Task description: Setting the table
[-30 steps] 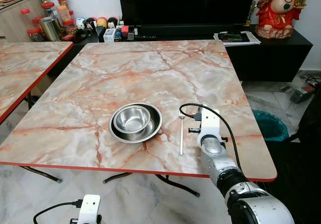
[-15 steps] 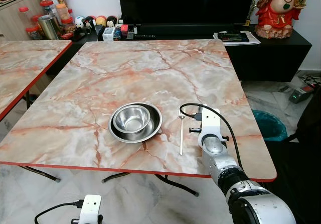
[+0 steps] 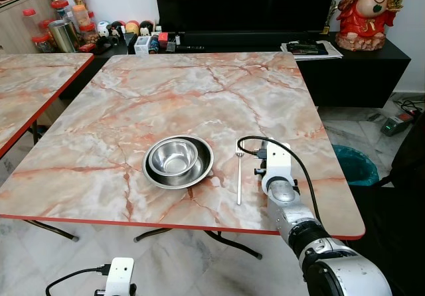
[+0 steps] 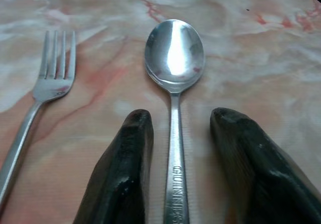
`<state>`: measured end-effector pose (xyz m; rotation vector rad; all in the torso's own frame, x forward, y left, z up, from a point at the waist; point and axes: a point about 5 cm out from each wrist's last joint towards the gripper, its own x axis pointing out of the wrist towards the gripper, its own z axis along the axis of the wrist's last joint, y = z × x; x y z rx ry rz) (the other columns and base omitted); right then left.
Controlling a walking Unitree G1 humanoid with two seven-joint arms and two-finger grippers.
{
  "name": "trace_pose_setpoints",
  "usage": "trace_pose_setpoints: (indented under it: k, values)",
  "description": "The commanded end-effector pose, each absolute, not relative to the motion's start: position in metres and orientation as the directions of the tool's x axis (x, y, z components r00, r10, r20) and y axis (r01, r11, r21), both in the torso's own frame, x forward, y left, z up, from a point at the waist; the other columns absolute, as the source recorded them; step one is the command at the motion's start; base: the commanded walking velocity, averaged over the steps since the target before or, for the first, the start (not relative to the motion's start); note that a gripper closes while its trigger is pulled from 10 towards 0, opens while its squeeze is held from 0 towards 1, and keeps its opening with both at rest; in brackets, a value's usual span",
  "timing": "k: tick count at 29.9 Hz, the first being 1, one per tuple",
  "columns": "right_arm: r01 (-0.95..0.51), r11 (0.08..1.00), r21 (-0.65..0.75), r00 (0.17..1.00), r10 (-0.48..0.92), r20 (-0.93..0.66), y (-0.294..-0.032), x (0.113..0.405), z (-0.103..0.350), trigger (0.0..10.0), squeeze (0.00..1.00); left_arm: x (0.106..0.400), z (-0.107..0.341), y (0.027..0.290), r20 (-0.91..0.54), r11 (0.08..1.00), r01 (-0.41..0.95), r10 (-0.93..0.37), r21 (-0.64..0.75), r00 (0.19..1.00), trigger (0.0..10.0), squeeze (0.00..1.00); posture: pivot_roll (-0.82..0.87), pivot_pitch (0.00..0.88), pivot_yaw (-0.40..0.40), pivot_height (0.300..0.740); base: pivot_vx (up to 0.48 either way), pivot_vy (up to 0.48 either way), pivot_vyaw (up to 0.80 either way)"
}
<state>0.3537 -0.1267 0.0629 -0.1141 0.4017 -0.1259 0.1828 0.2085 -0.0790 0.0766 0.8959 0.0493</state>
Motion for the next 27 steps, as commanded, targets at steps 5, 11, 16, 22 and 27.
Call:
trace_pose_setpoints:
  k: [5, 11, 16, 22, 27]
  values:
    - [0.083, 0.989, -0.124, 0.947, -0.117, -0.299, -0.118, 0.363, 0.080, 10.0, 1.00, 0.183, -0.079, 0.210, -0.781, 0.995, -0.018, 0.087, 0.097, 0.618, 10.0, 0.00, 0.01, 0.000, 0.031, 0.740, 0.000, 0.000, 0.00]
    - [0.091, 0.986, -0.140, 0.956, -0.125, -0.264, -0.117, 0.365, 0.085, 10.0, 1.00, 0.185, -0.078, 0.210, -0.780, 0.995, -0.016, 0.085, 0.096, 0.620, 10.0, 0.00, 0.01, 0.000, 0.031, 0.740, 0.000, 0.000, 0.00]
    - [0.116, 0.975, -0.189, 0.986, -0.136, -0.097, -0.118, 0.372, 0.109, 10.0, 0.00, 0.187, -0.077, 0.210, -0.772, 0.995, -0.024, 0.088, 0.093, 0.629, 10.0, 0.00, 0.01, 0.000, 0.029, 0.740, 0.000, 0.000, 0.00]
    - [0.125, 0.974, -0.189, 0.982, -0.094, 0.164, -0.113, 0.374, 0.144, 10.0, 0.00, 0.190, -0.074, 0.213, -0.746, 0.992, -0.043, 0.119, 0.121, 0.655, 10.0, 0.00, 0.01, 0.000, 0.025, 0.740, 0.000, 0.000, 0.00]
    - [0.106, 0.982, -0.159, 0.962, -0.060, 0.266, -0.107, 0.369, 0.154, 10.0, 0.00, 0.192, -0.072, 0.215, -0.737, 0.990, -0.054, 0.133, 0.130, 0.663, 10.0, 0.00, 0.01, 0.000, 0.023, 0.740, 0.000, 0.000, 0.00]
